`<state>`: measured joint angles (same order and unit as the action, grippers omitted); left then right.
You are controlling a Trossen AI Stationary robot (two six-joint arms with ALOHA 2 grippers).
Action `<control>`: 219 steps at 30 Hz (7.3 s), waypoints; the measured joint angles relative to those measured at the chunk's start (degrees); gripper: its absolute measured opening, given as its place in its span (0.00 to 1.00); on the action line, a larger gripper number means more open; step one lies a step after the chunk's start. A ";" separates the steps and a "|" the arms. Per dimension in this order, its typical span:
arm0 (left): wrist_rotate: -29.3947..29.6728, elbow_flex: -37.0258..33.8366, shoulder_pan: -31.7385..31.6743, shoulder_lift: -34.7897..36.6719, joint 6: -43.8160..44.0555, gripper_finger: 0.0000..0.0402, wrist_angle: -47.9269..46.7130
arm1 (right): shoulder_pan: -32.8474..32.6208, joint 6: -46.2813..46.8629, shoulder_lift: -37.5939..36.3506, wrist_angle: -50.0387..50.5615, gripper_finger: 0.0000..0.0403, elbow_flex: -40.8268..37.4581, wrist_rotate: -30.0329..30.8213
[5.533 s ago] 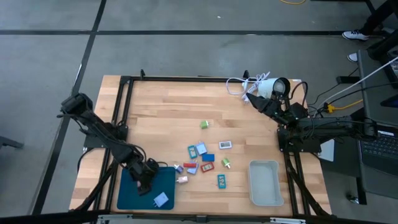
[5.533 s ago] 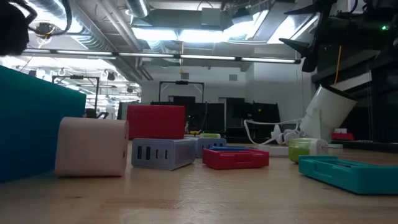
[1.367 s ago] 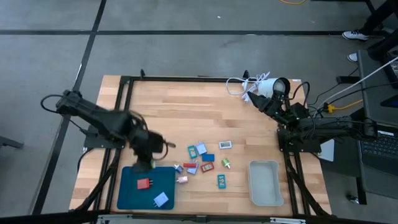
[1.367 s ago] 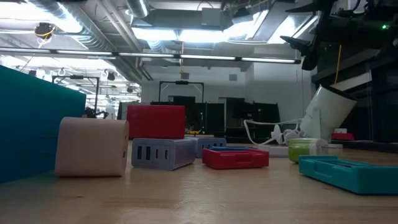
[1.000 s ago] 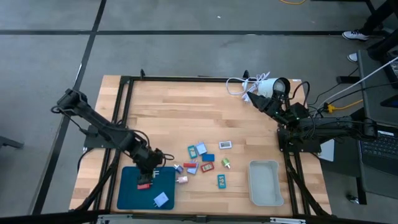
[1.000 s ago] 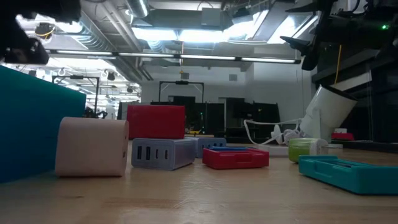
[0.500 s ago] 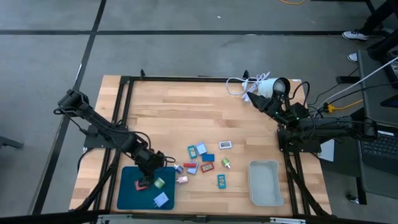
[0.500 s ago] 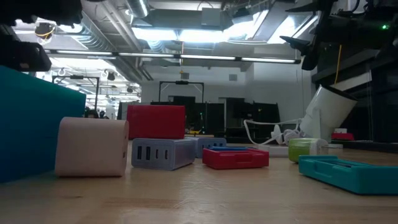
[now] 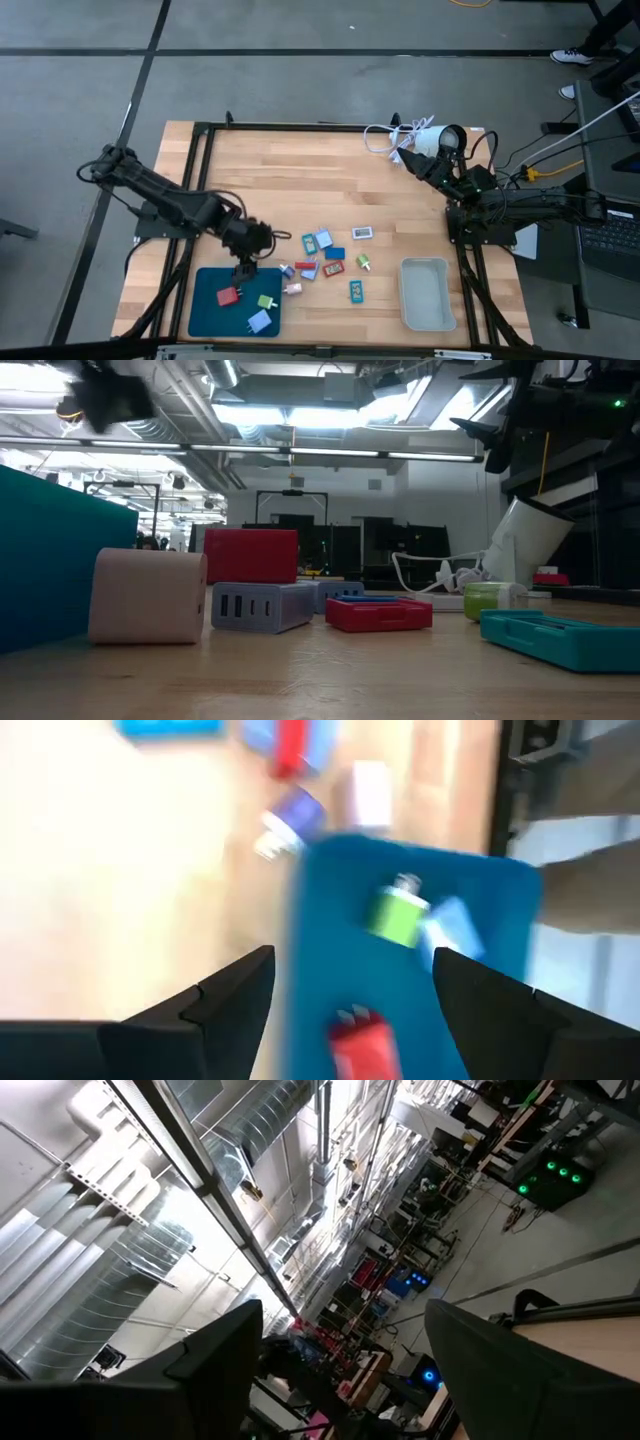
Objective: Pick & Place Office items
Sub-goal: Put the top purple charger adapter into the blue bin, then put the pink charger adapter into the blue bin
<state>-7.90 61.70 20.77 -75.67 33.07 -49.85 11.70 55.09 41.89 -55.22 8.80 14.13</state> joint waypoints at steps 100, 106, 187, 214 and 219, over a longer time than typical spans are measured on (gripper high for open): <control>-3.77 43.17 -19.71 -53.08 -75.90 0.70 -9.77 | -0.01 -0.19 0.00 1.24 0.70 0.00 -1.79; -3.62 39.07 -19.67 -53.05 -75.88 0.70 -7.61 | -0.01 -0.23 -0.02 1.25 0.70 0.00 -1.79; -5.98 11.16 10.62 -25.94 16.27 0.51 5.58 | -0.01 4.00 -0.01 2.70 0.70 0.00 -13.76; 13.82 11.23 14.72 -23.14 35.67 0.83 -0.95 | -0.07 7.54 0.00 4.51 0.70 -0.02 -16.72; 22.77 16.19 12.39 -18.87 33.94 0.81 -1.37 | -0.07 7.50 0.00 4.51 0.70 -0.02 -16.74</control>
<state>14.87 77.89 33.16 -94.54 67.01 -51.22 11.63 62.59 41.89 -50.72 8.78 -2.61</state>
